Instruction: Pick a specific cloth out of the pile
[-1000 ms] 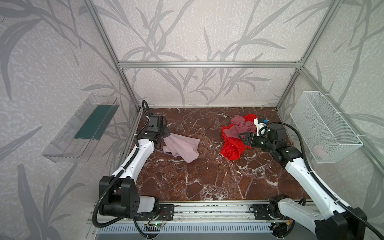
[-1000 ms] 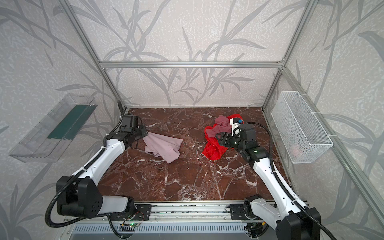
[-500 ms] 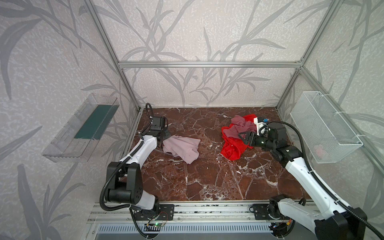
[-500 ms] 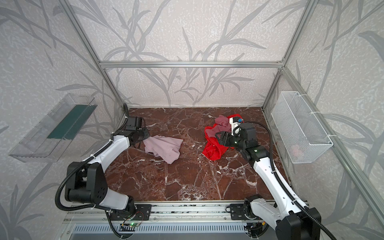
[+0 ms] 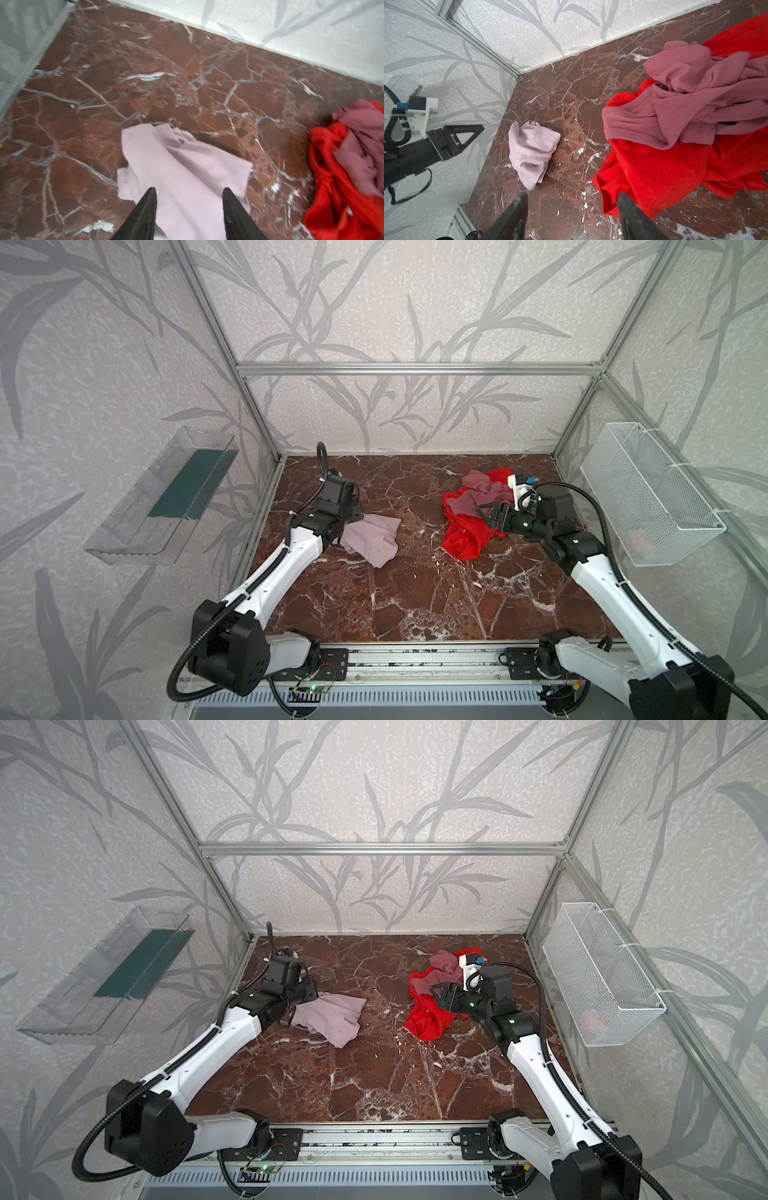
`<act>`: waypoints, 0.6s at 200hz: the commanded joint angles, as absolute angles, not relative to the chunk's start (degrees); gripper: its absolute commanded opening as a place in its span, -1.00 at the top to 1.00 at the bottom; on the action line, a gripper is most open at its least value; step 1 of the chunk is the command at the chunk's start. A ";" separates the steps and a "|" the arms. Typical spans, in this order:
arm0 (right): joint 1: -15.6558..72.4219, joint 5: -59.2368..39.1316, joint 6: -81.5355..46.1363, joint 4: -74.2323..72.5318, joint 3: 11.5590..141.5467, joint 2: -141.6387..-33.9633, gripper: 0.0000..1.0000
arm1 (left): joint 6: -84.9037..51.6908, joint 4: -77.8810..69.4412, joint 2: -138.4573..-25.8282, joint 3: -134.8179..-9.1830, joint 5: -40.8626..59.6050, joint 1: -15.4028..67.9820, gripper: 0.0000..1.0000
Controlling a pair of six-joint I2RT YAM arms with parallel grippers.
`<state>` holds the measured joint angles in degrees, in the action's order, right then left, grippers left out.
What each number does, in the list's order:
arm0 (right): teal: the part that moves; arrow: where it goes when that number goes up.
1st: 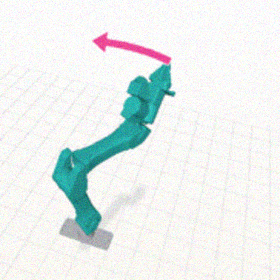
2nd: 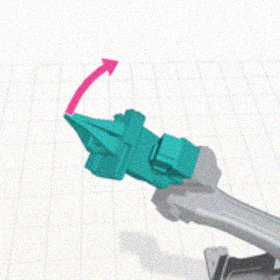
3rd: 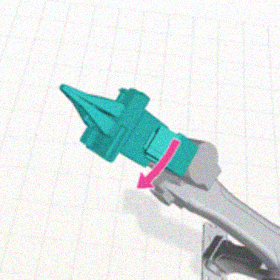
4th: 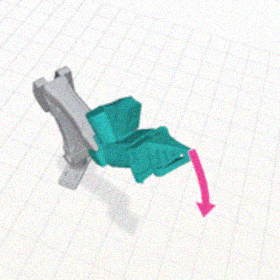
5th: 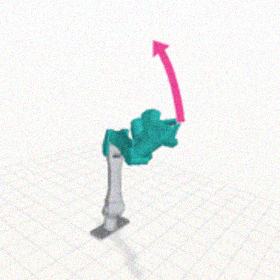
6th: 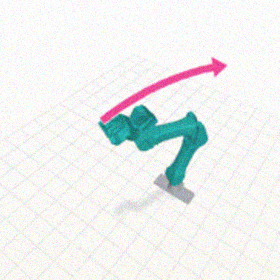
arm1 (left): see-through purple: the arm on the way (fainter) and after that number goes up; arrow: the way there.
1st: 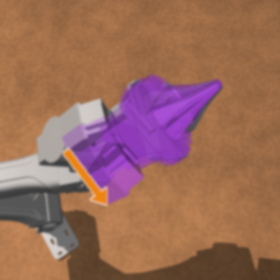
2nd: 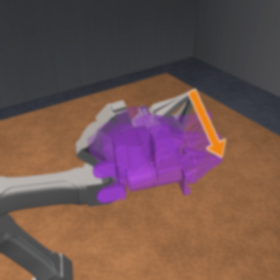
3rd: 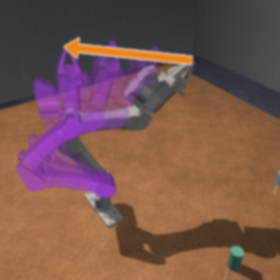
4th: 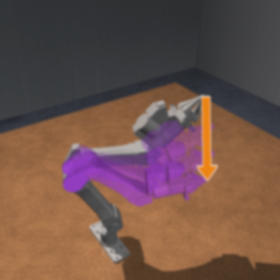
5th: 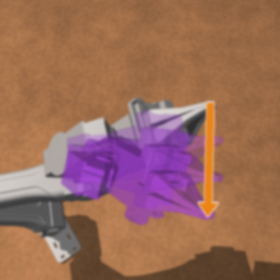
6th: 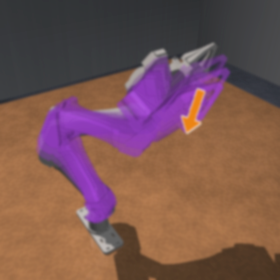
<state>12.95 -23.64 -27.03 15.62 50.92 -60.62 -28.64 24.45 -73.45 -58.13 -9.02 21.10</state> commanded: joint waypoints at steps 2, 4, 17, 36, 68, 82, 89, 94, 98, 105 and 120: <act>12.66 -24.45 -27.42 13.60 51.24 -60.73 -0.36 | -31.11 27.03 -71.78 -53.49 -8.04 25.27 0.00; 12.66 -24.46 -27.49 13.55 51.20 -60.73 -0.36 | -31.29 26.93 -71.58 -53.14 -7.86 25.76 0.01; 12.67 -24.60 -27.75 13.30 50.85 -60.80 -0.36 | -31.98 25.72 -70.52 -50.72 -7.10 28.92 0.01; 12.68 -24.83 -28.10 12.84 50.41 -60.82 -0.36 | -32.87 24.94 -69.55 -47.79 -7.05 32.71 0.01; 12.61 -25.35 -28.65 12.05 49.86 -60.86 -0.36 | -33.77 25.45 -70.94 -44.31 -6.21 35.86 0.00; 12.61 -25.40 -28.91 11.69 49.58 -60.82 -0.36 | -33.44 24.72 -71.90 -43.17 -4.63 36.58 -0.08; 12.66 -25.40 -29.00 11.61 49.49 -60.82 -0.36 | -33.45 23.88 -72.44 -42.60 -4.57 36.81 -0.15; 12.66 -25.44 -29.07 11.54 49.40 -60.82 -0.36 | -33.49 23.22 -73.02 -42.18 -4.57 36.91 -0.22; 12.66 -25.49 -29.10 11.44 49.35 -60.78 -0.36 | -33.62 22.87 -73.46 -41.98 -4.61 36.99 -0.25; 12.65 -25.65 -29.20 11.49 49.39 -60.89 -0.36 | -33.79 22.32 -74.35 -41.76 -4.73 37.00 -0.26; 12.67 -25.84 -29.29 11.50 49.39 -60.79 -0.36 | -34.08 21.06 -76.46 -41.23 -4.90 37.00 -0.26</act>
<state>12.91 -24.58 -28.88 13.10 49.84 -60.77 -33.01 23.44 -73.84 -42.24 -4.78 36.71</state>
